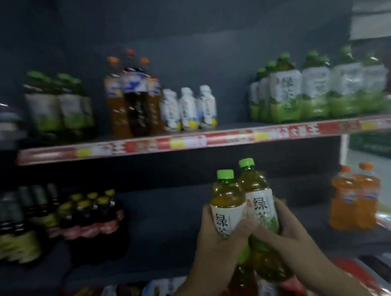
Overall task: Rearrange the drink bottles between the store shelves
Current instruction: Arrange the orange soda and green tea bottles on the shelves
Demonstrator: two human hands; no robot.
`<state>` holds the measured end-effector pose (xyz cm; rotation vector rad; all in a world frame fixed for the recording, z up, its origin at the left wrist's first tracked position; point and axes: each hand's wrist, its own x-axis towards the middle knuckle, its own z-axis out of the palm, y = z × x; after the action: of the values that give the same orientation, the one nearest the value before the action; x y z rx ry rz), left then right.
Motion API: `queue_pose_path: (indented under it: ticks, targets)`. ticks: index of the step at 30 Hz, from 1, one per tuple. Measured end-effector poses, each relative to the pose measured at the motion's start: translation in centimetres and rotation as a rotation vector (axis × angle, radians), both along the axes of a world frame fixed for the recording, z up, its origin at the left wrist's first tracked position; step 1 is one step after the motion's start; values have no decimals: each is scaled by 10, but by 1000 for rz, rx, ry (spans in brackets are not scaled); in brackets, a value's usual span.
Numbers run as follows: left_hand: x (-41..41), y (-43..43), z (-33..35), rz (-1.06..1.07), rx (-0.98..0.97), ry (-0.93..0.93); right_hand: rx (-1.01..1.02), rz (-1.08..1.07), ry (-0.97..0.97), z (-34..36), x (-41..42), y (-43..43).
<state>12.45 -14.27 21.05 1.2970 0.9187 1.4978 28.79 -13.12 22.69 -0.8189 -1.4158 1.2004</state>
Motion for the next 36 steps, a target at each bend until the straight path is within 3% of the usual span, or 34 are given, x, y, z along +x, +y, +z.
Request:
queue_pose_path:
  ticks: [7,13,19,23,27,31,36]
  targets:
    - [-133,-24,99,391,133,-8,180,139,-26,84,-134,12]
    - [-250,-21,183,600,275,133,563,127,-242,163,-235,44]
    - [-335,42,244,869,434,337,620,42,-341,238,-330,107]
    - [-366,96,244,946,503,360,583,3,-289,253,-384,149]
    - [-391,146,205,1114,434,567,428,95,-267,225,-417,185]
    - [-388,166,194,1315,403,600,464,37,-453,215,-430,208]
    - [-391,173,187,1373,399,654,483,-17,-676,206,-443,218]
